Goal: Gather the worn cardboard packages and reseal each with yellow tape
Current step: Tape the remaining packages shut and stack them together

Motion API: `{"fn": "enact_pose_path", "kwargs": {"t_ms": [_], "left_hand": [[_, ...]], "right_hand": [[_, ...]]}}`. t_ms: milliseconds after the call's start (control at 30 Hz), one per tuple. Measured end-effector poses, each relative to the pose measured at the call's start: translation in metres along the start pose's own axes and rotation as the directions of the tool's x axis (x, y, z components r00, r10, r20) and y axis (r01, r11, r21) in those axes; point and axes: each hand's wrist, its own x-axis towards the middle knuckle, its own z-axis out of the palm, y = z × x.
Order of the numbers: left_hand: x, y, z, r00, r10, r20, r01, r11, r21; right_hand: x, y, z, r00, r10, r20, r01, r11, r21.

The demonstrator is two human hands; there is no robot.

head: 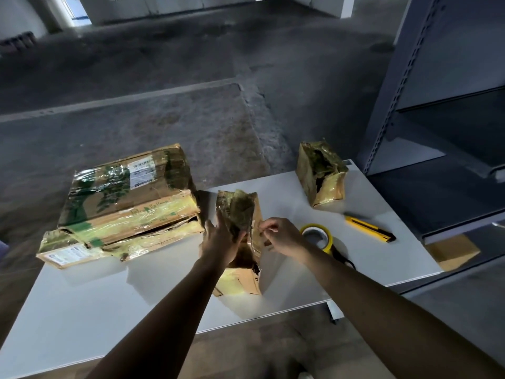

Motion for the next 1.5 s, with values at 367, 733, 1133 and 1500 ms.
{"fn": "enact_pose_path", "kwargs": {"t_ms": [367, 733, 1133, 1500], "left_hand": [[0.010, 0.017, 0.012, 0.985, -0.127, 0.115, 0.113, 0.986, 0.125], [0.021, 0.014, 0.015, 0.998, -0.045, 0.040, 0.033, 0.966, 0.258], [0.019, 0.001, 0.004, 0.997, -0.025, 0.070, 0.005, 0.963, 0.268], [0.016, 0.004, 0.008, 0.990, -0.077, 0.115, 0.052, 0.977, 0.205]], "right_hand": [[0.012, 0.041, -0.039, 0.990, -0.063, -0.128, 0.013, 0.933, -0.359], [0.030, 0.102, -0.054, 0.998, -0.016, -0.061, -0.034, 0.666, -0.745], [0.022, 0.088, -0.059, 0.999, -0.038, -0.019, 0.023, 0.844, -0.536], [-0.009, 0.018, -0.057, 0.991, -0.082, -0.105, 0.091, 0.993, 0.078]]}}
